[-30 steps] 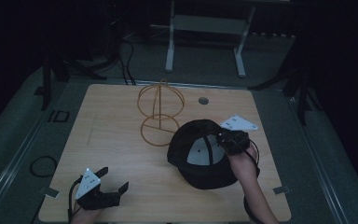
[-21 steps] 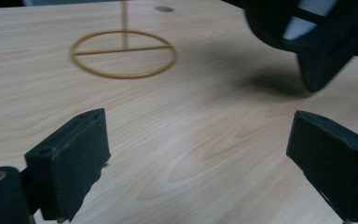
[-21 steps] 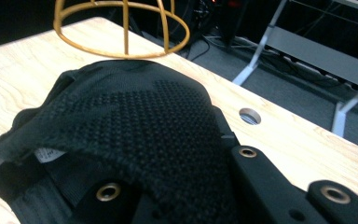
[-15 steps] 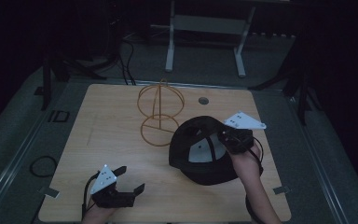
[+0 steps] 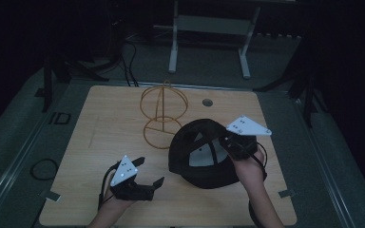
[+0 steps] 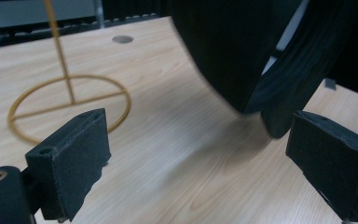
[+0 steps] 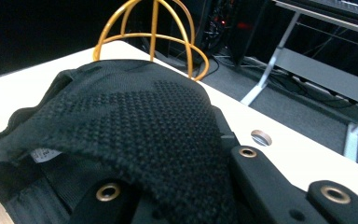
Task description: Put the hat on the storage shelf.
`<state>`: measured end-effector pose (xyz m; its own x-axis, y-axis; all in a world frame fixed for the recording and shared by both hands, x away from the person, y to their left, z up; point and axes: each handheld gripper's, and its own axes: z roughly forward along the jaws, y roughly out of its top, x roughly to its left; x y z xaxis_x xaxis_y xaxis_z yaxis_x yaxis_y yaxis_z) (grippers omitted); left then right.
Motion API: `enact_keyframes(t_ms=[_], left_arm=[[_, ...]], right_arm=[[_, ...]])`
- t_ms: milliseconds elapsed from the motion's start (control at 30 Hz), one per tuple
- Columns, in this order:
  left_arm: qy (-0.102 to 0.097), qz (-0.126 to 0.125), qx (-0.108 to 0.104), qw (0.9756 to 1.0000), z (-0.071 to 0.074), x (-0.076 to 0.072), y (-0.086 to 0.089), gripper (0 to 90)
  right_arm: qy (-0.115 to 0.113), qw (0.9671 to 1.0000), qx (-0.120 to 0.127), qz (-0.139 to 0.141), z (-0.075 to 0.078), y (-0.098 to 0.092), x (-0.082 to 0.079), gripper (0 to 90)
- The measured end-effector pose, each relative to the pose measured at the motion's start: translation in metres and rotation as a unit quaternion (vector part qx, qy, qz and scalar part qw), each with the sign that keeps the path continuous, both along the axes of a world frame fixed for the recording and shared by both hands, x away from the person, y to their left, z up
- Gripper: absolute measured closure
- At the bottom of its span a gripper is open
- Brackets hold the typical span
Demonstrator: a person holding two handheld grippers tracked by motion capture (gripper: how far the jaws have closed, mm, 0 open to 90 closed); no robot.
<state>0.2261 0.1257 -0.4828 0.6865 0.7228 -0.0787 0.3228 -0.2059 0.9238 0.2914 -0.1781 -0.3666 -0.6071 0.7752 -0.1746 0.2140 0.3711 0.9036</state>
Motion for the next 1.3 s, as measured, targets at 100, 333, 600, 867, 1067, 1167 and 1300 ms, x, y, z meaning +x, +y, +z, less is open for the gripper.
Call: enact_keyframes(t_ms=[100, 333, 600, 867, 1067, 1167, 1300], left_arm=[[-0.005, -0.008, -0.001, 1.0000, 0.007, 0.005, -0.011, 6.5], [-0.012, -0.004, -0.016, 0.9998, 0.018, 0.016, -0.026, 8.1], [-0.030, -0.007, -0.027, 0.9992, 0.034, 0.018, -0.030, 17.9], [-0.038, 0.035, -0.057, 0.9971, 0.042, 0.018, -0.025, 48.5], [-0.044, 0.079, -0.034, 0.9953, 0.048, 0.021, -0.024, 77.3], [-0.047, 0.088, -0.027, 0.9947, 0.050, 0.023, -0.025, 88.3], [-0.053, 0.082, -0.020, 0.9950, 0.053, 0.026, -0.026, 88.9]], right_arm=[[-0.003, 1.0000, 0.003, 0.004, 0.000, 0.002, -0.002, 88.9], [-0.014, 0.9992, 0.031, 0.023, 0.000, 0.003, -0.010, 88.9], [-0.038, 0.9953, 0.061, 0.065, -0.002, 0.001, -0.026, 88.8], [-0.036, 0.9949, 0.037, 0.087, -0.013, 0.007, -0.039, 88.8], [-0.024, 0.9946, 0.027, 0.097, -0.020, 0.013, -0.042, 88.8], [-0.020, 0.9945, 0.024, 0.100, -0.023, 0.015, -0.044, 88.8], [-0.012, 0.9945, 0.034, 0.098, -0.026, 0.013, -0.045, 88.7]])
